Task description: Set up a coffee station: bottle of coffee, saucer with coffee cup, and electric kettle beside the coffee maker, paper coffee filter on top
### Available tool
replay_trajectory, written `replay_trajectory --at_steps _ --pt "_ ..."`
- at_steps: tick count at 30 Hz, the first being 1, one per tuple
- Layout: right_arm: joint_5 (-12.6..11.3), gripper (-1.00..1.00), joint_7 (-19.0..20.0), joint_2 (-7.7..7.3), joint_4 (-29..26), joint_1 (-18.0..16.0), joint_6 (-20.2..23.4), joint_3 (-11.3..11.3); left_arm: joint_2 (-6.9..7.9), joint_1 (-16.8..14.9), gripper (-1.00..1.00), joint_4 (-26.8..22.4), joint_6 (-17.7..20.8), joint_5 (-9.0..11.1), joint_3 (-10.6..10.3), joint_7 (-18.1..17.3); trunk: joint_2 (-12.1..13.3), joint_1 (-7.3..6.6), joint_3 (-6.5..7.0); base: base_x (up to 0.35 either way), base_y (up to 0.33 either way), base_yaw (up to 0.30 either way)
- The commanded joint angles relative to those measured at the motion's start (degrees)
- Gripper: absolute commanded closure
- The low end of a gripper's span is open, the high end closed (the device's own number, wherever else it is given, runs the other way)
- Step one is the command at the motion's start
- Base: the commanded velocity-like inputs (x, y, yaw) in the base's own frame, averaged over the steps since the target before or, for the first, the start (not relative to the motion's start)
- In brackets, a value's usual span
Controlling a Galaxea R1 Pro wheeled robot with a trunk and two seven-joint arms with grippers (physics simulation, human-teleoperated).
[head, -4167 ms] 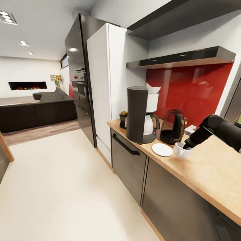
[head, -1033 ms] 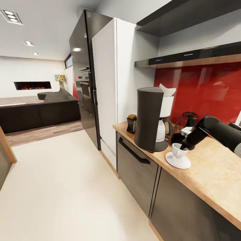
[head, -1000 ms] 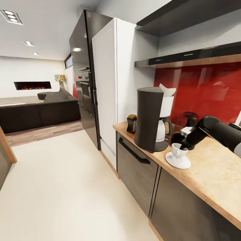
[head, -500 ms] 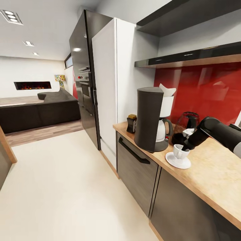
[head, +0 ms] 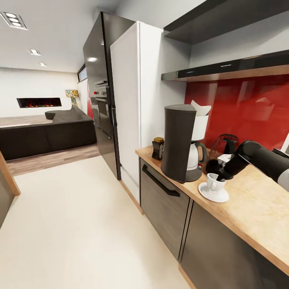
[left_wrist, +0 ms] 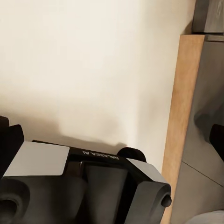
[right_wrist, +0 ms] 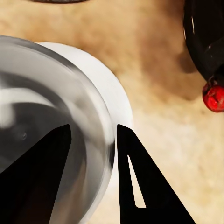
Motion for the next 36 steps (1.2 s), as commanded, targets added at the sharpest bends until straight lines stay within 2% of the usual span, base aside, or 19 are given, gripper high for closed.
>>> replay_trajectory --at_steps 1,18,22,31,36 --pt "-0.6 1.0 -0.17 -0.03 -0.07 -0.12 0.37 0.34 0.02 -0.03 -1.0 -0.04 0.41 0.61 -0.45 -0.11 -0.04 0.0 -0.07 0.0 0.0 0.0" --pt "-0.6 1.0 -0.17 0.11 2.27 -0.12 0.31 0.37 0.02 -0.03 -1.0 -0.03 0.41 0.62 -0.42 -0.11 -0.04 0.0 -0.07 0.0 0.0 0.0" --pt "-0.6 1.0 -0.17 0.11 2.3 -0.12 0.31 0.39 0.02 -0.03 -1.0 -0.03 0.41 0.62 -0.38 -0.11 -1.64 0.88 -0.79 0.0 0.0 0.0" --pt "-0.6 1.0 -0.17 0.11 2.3 -0.12 0.31 0.39 0.02 -0.03 -1.0 -0.05 0.41 0.62 -0.43 -0.11 -1.64 0.88 -0.79 0.0 0.0 0.0" --pt "-0.6 1.0 -0.18 0.11 2.3 -0.12 0.31 0.39 0.02 -0.03 -1.0 -0.04 0.41 0.61 -0.41 -0.11 -2.85 1.54 -1.32 0.0 0.0 0.0"
